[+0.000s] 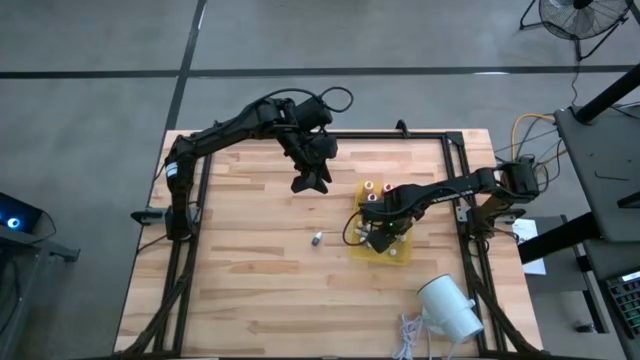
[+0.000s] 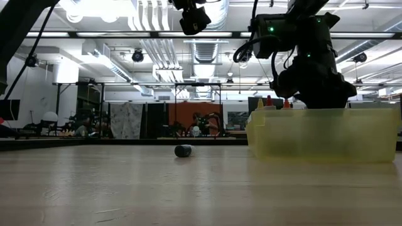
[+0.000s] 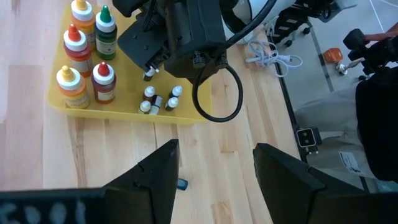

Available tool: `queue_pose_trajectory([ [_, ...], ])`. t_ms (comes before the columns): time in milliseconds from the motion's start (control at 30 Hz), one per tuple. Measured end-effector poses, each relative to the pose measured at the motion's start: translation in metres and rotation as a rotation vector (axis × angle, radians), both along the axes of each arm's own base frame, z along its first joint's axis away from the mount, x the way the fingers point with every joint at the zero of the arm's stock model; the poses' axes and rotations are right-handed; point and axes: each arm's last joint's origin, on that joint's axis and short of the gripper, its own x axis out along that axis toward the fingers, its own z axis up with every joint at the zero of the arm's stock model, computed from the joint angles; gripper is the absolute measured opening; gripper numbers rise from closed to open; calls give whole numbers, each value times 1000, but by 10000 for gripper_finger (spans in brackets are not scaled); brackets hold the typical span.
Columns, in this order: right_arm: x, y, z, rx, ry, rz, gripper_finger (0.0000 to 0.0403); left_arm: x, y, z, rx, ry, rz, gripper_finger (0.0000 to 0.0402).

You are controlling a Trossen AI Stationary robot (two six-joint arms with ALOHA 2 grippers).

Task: Pick & Place food coloring
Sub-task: Put the small dark blue food coloring bottle into the yellow bin

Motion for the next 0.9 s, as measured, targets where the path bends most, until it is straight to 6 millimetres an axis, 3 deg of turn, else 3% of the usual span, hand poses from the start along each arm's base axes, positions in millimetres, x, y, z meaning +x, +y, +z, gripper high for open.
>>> queue_pose_trajectory([
  [533,5,5,43,-11,-48,14,146,-1,3,0,-2,7,9,179],
  [900,24,27,94,-77,-223,268,143,-14,1,8,-6,18,14,179],
])
